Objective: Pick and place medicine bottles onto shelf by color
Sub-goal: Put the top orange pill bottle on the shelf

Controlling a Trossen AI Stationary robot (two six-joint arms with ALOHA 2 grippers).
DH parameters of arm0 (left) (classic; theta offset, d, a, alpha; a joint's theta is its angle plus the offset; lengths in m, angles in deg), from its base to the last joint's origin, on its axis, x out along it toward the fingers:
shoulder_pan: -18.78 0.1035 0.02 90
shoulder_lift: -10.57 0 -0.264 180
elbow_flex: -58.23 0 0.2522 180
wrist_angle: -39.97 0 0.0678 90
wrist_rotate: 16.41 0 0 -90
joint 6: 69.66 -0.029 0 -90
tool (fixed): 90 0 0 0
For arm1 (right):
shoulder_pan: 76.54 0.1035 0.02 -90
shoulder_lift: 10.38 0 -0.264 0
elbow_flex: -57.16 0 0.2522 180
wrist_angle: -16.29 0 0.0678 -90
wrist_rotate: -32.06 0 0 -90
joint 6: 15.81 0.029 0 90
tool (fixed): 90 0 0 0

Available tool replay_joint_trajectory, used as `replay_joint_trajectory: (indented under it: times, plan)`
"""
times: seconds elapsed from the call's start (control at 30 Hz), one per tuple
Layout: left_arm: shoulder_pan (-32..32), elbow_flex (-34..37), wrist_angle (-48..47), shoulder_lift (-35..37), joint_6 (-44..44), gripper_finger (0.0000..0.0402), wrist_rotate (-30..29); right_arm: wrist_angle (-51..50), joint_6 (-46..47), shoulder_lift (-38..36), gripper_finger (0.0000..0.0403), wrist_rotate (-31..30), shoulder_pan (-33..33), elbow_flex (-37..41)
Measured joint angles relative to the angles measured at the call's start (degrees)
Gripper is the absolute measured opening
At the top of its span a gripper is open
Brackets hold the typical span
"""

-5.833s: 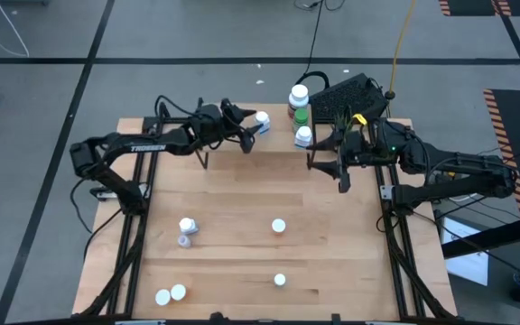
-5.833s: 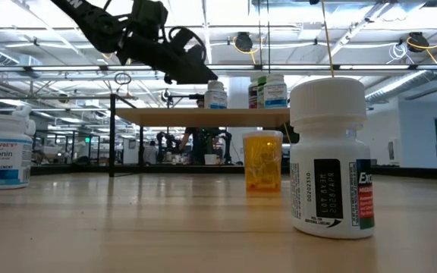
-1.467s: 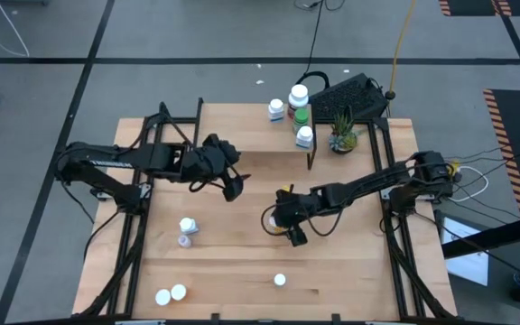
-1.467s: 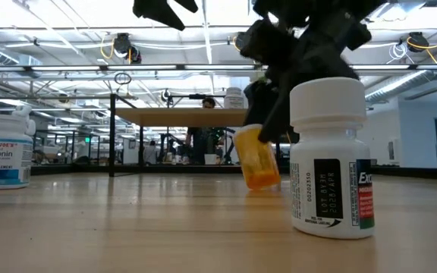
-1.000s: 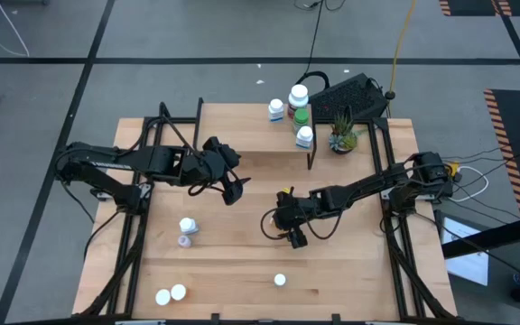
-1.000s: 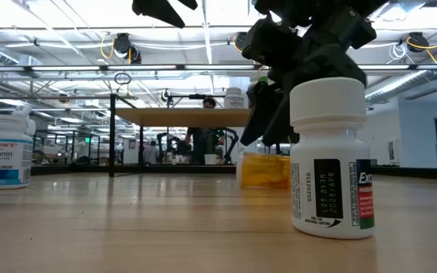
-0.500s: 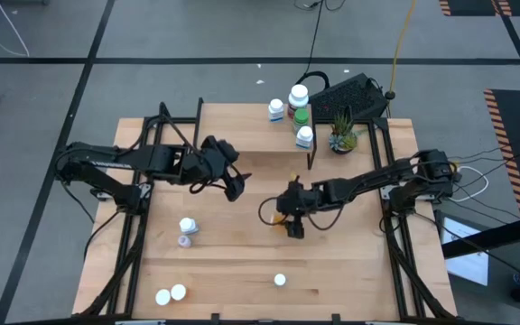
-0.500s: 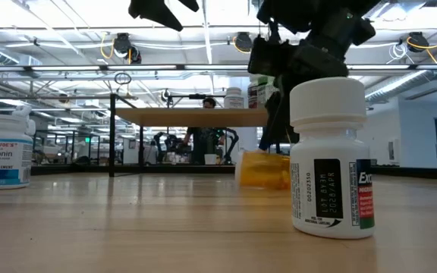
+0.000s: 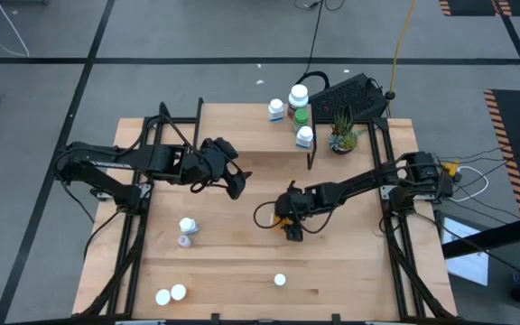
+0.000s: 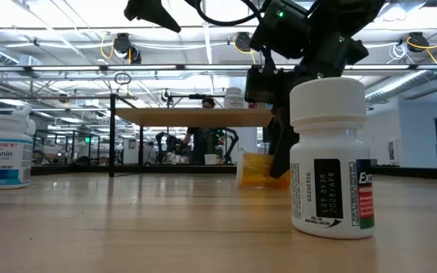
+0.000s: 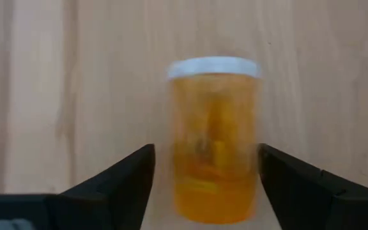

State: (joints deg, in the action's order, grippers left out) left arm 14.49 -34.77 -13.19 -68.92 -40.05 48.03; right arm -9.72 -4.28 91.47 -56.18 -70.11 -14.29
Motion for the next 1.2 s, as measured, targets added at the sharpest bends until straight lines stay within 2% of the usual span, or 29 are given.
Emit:
replay_joint_trajectory:
  times: [0.3, 0.53, 0.7, 0.83, 0.9, 1.03, 1.2]
  plan:
    - [-0.3, 0.0, -0.8, 0.9, 8.1, 0.0342, 0.0, 4.6, 2.6, -1.7, 0.0179, -0.2, 0.0, 0.0]
    - [0.1, 0.0, -0.6, 6.8, 7.2, 0.0342, 0.0, 11.5, 0.7, -9.6, 0.0189, -1.7, -1.1, 0.0]
    - [-1.2, -0.1, 3.5, 11.4, -1.9, 0.0342, 0.0, 21.4, -0.2, -17.0, 0.0193, -1.6, -1.6, 0.0]
    - [-2.0, -0.1, 13.3, 13.2, -13.1, 0.0342, 0.2, 29.4, 0.9, -21.5, 0.0191, -1.5, -2.1, 0.0]
    - [-2.1, -0.1, 19.4, 13.3, -19.8, 0.0342, 2.7, 32.1, 1.3, -23.6, 0.0191, -0.5, -2.3, 0.0]
    - [-2.0, -0.1, 29.1, 10.8, -29.5, 0.0342, 10.0, 38.0, 1.3, -26.3, 0.0191, 3.0, -2.5, 0.0]
    - [-1.2, 0.0, 35.6, 5.4, -31.4, 0.0342, 10.6, 43.2, -2.2, -28.0, 0.0191, 2.6, -2.5, 0.0]
